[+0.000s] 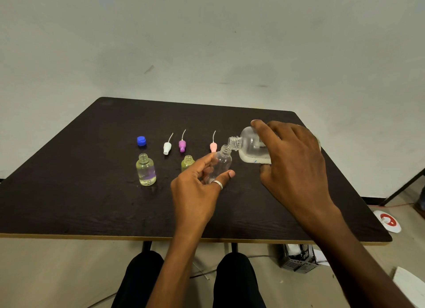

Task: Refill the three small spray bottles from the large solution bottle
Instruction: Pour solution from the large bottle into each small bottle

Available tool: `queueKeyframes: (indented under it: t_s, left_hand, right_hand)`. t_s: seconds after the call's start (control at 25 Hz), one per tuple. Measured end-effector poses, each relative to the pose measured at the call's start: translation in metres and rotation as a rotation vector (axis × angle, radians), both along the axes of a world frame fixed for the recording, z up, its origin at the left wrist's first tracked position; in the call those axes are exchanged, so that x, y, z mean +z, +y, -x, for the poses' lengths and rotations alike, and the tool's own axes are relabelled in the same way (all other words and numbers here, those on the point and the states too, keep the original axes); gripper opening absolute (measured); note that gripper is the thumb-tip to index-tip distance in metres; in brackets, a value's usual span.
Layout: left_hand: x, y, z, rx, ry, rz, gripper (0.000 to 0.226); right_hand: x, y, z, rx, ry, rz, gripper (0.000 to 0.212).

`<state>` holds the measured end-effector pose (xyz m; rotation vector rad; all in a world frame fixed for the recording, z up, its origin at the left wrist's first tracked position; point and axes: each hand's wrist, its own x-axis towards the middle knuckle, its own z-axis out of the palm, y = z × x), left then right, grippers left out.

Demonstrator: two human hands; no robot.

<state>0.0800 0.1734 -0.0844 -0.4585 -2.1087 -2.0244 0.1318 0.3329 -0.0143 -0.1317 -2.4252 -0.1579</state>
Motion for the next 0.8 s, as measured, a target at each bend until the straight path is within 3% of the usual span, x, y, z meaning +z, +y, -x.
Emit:
queueKeyframes:
  t_s: [0.8]
  left_hand:
    - [-0.004, 0.0013, 0.0026, 0.035, -0.028, 0.018, 0.053]
  right_hand:
    - [0.0004, 0.0002, 0.0009, -0.004, -0.009, -0.016, 0.078]
